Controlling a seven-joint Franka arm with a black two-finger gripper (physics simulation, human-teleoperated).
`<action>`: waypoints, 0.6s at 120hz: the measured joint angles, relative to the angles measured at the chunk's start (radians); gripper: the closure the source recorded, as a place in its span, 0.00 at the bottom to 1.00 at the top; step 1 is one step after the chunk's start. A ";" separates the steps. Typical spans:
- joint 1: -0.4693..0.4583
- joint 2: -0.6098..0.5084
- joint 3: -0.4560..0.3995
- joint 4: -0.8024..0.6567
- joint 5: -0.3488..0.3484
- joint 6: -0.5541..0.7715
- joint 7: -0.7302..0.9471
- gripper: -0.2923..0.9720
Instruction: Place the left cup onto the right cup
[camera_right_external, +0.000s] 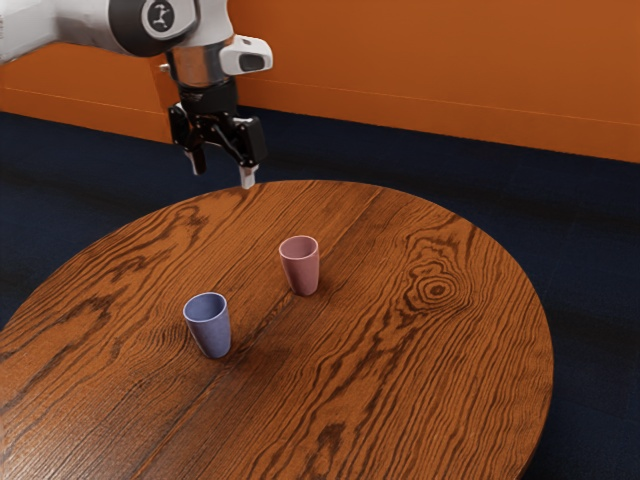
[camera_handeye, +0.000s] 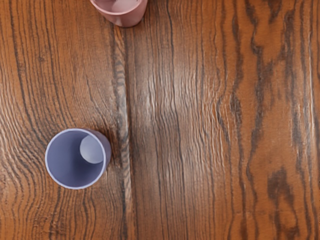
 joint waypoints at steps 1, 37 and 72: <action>0.000 0.000 0.000 0.000 0.000 0.000 0.000 0.23; 0.000 0.002 -0.002 -0.007 0.000 0.010 0.001 0.23; 0.008 0.004 -0.001 -0.047 0.000 0.043 0.001 0.23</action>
